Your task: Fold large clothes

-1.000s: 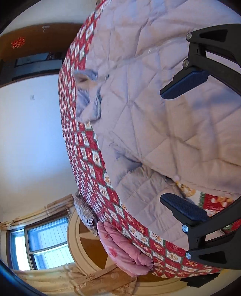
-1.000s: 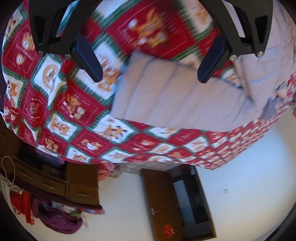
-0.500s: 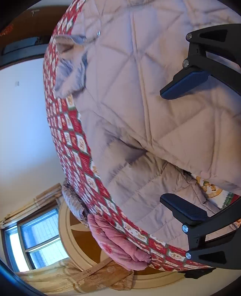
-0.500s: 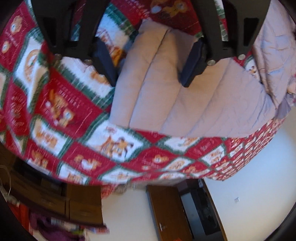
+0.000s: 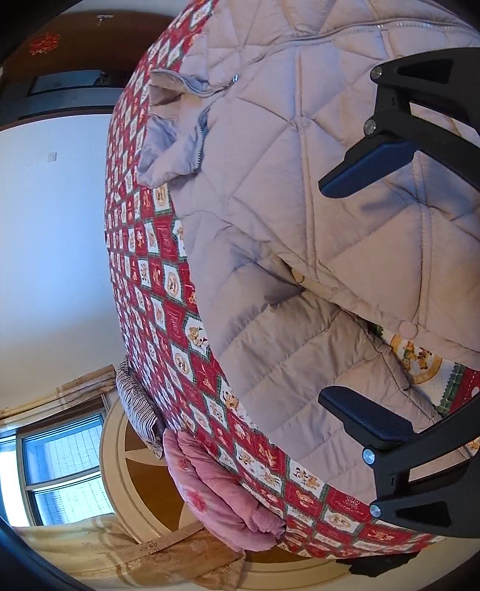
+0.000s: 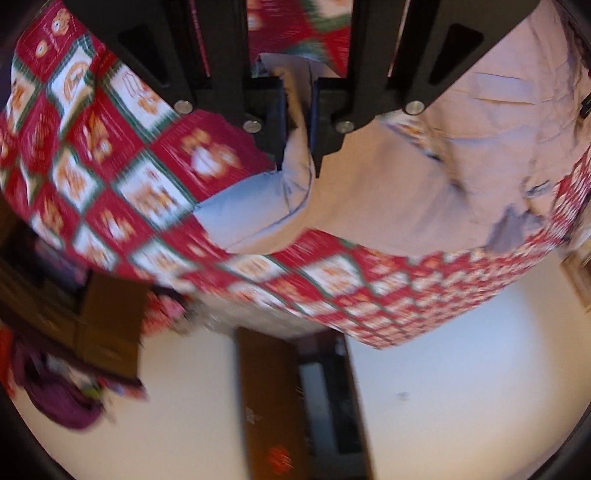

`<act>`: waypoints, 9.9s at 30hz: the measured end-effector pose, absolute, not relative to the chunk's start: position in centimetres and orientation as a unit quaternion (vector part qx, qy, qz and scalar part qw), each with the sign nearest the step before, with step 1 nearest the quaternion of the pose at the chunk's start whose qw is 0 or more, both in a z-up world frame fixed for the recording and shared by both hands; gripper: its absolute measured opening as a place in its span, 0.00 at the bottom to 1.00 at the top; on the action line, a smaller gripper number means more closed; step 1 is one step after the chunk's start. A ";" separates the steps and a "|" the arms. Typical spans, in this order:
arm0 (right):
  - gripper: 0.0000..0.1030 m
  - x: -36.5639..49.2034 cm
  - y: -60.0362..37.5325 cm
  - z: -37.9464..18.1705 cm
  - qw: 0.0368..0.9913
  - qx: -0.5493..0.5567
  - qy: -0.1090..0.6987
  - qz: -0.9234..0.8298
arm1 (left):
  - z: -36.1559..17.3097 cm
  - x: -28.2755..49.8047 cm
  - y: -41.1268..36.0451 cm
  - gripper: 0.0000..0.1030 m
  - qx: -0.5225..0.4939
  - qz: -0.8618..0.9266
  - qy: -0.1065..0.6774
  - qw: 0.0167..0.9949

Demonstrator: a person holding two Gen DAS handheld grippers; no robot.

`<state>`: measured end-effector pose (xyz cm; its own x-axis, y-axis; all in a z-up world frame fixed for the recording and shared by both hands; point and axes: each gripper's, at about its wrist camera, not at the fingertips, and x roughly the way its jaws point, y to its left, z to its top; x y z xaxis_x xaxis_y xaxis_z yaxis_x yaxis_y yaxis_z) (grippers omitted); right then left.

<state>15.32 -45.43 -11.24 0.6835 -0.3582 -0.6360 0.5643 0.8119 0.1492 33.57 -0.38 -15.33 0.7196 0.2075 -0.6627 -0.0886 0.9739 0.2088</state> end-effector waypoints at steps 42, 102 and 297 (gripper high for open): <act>0.86 25.2 -23.1 -12.7 0.953 -0.012 0.303 -0.004 | -11.8 33.7 -2.3 0.99 0.028 0.037 0.360 0.932; 0.72 36.3 -33.7 -20.4 0.929 0.069 0.359 -0.051 | -20.3 43.0 -13.8 0.86 0.133 0.057 0.371 0.917; 0.43 37.1 -24.1 -20.2 0.918 0.098 0.382 0.036 | -20.7 49.0 -2.6 0.96 0.056 0.054 0.395 0.916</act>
